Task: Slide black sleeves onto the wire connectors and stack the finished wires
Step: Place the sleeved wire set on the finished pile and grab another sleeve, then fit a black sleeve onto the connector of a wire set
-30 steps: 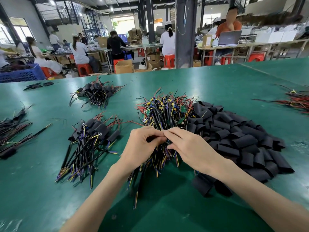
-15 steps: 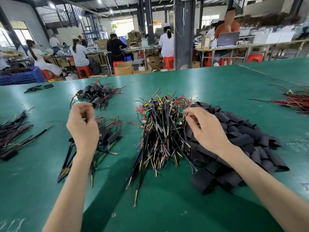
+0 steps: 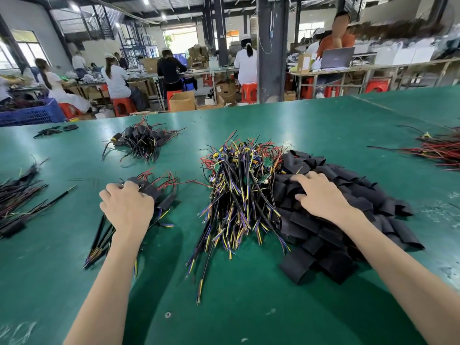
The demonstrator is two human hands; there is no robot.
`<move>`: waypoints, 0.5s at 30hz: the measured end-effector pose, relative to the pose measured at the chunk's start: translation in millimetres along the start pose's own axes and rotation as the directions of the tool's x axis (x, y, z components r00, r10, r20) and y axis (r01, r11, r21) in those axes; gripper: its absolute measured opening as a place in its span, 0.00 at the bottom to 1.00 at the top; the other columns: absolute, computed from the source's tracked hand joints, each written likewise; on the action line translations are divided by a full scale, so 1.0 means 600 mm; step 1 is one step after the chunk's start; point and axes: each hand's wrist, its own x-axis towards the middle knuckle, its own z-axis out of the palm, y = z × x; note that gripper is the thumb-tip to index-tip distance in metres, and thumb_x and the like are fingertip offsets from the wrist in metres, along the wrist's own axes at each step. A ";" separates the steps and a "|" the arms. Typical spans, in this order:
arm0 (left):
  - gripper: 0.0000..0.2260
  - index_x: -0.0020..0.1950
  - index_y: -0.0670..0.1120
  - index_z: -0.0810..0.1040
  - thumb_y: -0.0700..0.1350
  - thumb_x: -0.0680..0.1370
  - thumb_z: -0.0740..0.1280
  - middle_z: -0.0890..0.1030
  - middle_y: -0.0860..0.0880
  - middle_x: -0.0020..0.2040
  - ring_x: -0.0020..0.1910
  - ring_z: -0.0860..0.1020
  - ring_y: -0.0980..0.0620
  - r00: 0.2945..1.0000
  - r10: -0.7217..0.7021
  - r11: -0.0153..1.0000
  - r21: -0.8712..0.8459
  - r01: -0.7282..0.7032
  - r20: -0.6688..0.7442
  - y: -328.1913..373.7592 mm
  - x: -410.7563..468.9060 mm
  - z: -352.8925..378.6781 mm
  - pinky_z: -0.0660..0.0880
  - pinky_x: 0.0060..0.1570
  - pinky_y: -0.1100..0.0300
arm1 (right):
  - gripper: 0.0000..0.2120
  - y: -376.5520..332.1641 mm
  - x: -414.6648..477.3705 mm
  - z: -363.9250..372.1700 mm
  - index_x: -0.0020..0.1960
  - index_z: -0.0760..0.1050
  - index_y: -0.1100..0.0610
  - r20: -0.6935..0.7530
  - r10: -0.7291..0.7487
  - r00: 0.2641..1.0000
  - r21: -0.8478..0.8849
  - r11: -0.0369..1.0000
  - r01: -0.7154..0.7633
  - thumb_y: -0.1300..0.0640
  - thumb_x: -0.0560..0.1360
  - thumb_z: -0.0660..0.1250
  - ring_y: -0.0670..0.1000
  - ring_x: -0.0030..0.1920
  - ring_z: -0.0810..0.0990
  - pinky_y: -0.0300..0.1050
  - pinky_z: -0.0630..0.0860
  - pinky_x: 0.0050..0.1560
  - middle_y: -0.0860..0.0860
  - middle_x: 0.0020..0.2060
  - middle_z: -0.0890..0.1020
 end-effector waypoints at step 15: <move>0.15 0.62 0.43 0.78 0.46 0.79 0.60 0.72 0.42 0.68 0.69 0.66 0.42 0.966 0.212 0.976 -0.083 -0.201 0.147 0.013 0.003 0.022 0.55 0.70 0.49 | 0.12 0.009 0.002 0.011 0.58 0.66 0.53 -0.084 -0.058 0.995 0.080 0.995 0.065 0.58 0.77 0.63 0.56 0.56 0.67 0.52 0.63 0.53 0.52 0.60 0.73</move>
